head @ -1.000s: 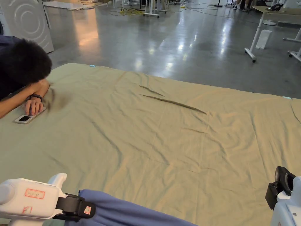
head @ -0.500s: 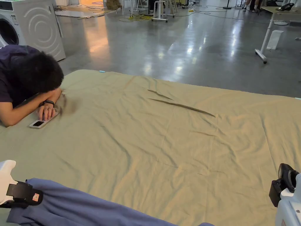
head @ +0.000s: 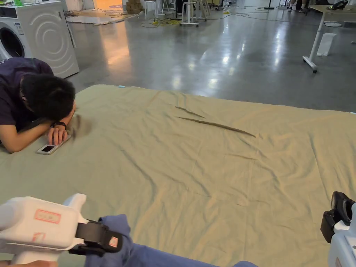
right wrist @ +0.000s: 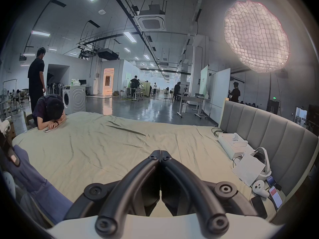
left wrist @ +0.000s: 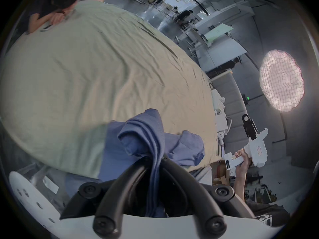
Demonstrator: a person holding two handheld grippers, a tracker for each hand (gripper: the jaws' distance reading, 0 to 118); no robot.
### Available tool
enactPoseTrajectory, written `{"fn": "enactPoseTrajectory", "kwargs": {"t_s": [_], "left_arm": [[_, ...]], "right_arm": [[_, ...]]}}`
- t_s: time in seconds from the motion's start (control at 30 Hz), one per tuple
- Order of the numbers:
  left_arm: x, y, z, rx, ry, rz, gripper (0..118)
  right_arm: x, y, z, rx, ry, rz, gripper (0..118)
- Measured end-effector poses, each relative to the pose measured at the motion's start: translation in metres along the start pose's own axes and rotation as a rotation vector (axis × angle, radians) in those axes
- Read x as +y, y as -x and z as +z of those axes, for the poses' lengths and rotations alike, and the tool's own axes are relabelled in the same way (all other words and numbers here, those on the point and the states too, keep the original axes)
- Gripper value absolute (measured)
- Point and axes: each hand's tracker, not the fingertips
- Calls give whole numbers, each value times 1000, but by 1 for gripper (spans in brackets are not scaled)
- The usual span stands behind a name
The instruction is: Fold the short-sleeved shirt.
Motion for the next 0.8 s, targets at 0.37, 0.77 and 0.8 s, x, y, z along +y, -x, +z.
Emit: {"fn": "enactPoseTrajectory", "kwargs": {"t_s": [0.37,0.77,0.8], "left_arm": [[-14,-16,-155,191,178,-17,4],[-26,-14,-168,185,198,48,41],[-26,-19,-161,185,193,41,50]], "right_arm": [[-11,-20,8,-40,29,-8,0],[-16,-25,11,-61,53,-3,0],[-16,-25,11,-61,53,-2,0]]}}
